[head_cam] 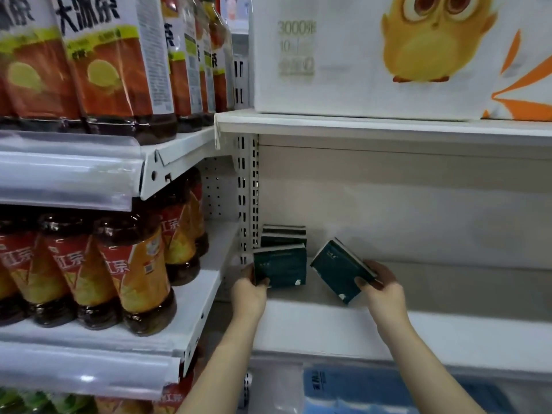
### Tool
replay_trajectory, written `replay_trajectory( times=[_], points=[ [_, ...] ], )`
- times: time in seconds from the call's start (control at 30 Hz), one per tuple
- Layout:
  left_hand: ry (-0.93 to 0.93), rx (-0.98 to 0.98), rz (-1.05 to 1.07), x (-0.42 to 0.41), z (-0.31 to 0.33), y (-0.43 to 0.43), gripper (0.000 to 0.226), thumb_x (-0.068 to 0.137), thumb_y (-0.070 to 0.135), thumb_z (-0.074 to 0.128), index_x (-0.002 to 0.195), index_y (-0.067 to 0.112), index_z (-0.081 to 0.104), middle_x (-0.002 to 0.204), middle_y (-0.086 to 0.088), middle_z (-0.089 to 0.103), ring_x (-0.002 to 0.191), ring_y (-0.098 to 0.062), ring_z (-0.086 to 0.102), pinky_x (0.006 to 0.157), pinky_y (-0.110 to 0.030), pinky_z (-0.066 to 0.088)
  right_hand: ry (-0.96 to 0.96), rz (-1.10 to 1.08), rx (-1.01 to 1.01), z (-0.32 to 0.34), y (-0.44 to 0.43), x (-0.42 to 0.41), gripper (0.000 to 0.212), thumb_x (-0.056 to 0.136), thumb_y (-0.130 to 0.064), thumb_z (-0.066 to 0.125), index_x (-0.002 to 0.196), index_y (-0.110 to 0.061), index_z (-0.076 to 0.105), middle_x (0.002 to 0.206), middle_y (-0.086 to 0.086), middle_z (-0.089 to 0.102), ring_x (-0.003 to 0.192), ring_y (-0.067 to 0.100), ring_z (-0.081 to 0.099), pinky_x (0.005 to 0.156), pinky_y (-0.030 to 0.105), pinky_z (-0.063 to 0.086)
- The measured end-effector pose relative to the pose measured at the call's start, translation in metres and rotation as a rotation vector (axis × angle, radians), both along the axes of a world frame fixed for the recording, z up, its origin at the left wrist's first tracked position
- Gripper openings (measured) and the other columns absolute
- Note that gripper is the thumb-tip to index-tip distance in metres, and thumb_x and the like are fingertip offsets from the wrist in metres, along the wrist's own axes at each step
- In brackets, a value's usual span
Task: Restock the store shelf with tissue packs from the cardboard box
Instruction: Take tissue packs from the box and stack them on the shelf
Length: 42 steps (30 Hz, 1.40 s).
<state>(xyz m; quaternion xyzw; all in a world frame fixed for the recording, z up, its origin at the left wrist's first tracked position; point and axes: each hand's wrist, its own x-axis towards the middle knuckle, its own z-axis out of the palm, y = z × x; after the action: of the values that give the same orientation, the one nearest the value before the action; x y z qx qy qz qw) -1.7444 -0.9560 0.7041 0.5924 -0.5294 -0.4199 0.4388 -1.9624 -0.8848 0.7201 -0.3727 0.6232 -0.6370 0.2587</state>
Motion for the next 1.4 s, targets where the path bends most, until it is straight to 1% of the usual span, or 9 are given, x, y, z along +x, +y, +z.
replay_trajectory(
  times=[0.17,0.3,0.53,0.63,0.73,1.0,1.17,1.3,1.4],
  points=[
    [-0.129,-0.065,-0.036,-0.008,-0.004,-0.014,0.022,0.097,0.002,0.051,0.116,0.008,0.058,0.090,0.007,0.059,0.080,-0.004,0.052,0.058,-0.001,0.036,0.024,-0.013,-0.018,0.000,-0.009,-0.002,0.034,0.086,0.011,0.059,0.108,-0.015,0.060,0.092,-0.010,0.063,0.084,0.007,0.058,0.069,0.017,0.044],
    [-0.150,-0.070,0.001,-0.009,-0.004,-0.022,0.031,0.094,0.008,0.058,0.125,0.008,0.060,0.115,-0.008,0.066,0.108,-0.026,0.061,0.075,-0.017,0.035,0.002,-0.015,-0.016,-0.002,-0.014,-0.004,0.036,0.087,0.011,0.058,0.111,-0.016,0.060,0.094,-0.008,0.065,0.085,0.006,0.060,0.070,0.016,0.046],
    [-0.148,-0.052,-0.030,-0.017,-0.013,-0.044,0.018,0.097,0.008,0.049,0.111,0.011,0.060,0.109,-0.009,0.065,0.089,-0.017,0.055,0.060,-0.017,0.036,0.034,-0.017,-0.011,-0.006,-0.015,-0.008,0.037,0.086,0.010,0.059,0.113,-0.015,0.061,0.098,-0.002,0.066,0.089,0.014,0.062,0.071,0.015,0.048],
    [-0.156,-0.047,-0.022,-0.017,-0.014,-0.047,0.021,0.096,0.008,0.051,0.114,0.013,0.059,0.110,-0.007,0.065,0.095,-0.021,0.057,0.072,-0.026,0.044,0.037,-0.010,-0.017,-0.005,-0.014,-0.009,0.035,0.087,0.010,0.058,0.115,-0.012,0.060,0.099,0.002,0.066,0.086,0.004,0.060,0.063,0.004,0.045],
    [-0.197,-0.033,-0.010,-0.020,-0.016,-0.050,0.023,0.095,0.012,0.052,0.116,0.016,0.060,0.111,-0.007,0.066,0.102,-0.027,0.061,0.087,-0.040,0.050,0.038,-0.009,-0.022,-0.005,-0.013,-0.010,0.035,0.087,0.010,0.057,0.111,-0.015,0.061,0.096,-0.005,0.066,0.086,0.006,0.060,0.066,0.008,0.045],
    [-0.211,-0.008,-0.016,-0.022,-0.008,-0.048,0.024,0.091,0.014,0.055,0.115,0.016,0.057,0.107,-0.006,0.065,0.099,-0.028,0.062,0.083,-0.037,0.050,0.024,-0.006,-0.028,-0.003,-0.011,-0.012,0.036,0.086,0.012,0.057,0.114,-0.011,0.061,0.097,-0.002,0.066,0.087,0.009,0.061,0.065,0.005,0.046],
    [0.089,-0.007,0.024,-0.015,0.004,-0.031,0.040,0.093,0.002,0.053,0.132,0.008,0.049,0.118,-0.001,0.056,0.107,-0.019,0.052,0.087,-0.029,0.041,-0.025,0.039,-0.043,0.003,-0.008,-0.011,0.038,0.088,0.010,0.056,0.114,-0.017,0.062,0.103,-0.004,0.067,0.096,0.012,0.061,0.074,0.019,0.047],
    [0.259,-0.017,0.106,-0.007,0.013,-0.009,0.040,0.095,0.001,0.050,0.134,0.008,0.052,0.133,-0.010,0.054,0.120,-0.025,0.050,0.089,-0.025,0.035,-0.047,0.123,-0.058,0.009,-0.008,0.000,0.040,0.088,0.011,0.056,0.113,-0.021,0.062,0.103,-0.009,0.066,0.092,0.001,0.060,0.066,0.009,0.047],
    [0.289,-0.055,-0.025,0.001,0.015,0.005,0.038,0.094,0.005,0.052,0.129,0.019,0.054,0.126,0.000,0.055,0.117,-0.017,0.049,0.092,-0.028,0.036,-0.047,0.220,-0.045,0.009,-0.010,0.015,0.043,0.088,0.012,0.057,0.117,-0.019,0.060,0.107,-0.007,0.067,0.090,-0.003,0.062,0.067,0.007,0.048]
  ],
)
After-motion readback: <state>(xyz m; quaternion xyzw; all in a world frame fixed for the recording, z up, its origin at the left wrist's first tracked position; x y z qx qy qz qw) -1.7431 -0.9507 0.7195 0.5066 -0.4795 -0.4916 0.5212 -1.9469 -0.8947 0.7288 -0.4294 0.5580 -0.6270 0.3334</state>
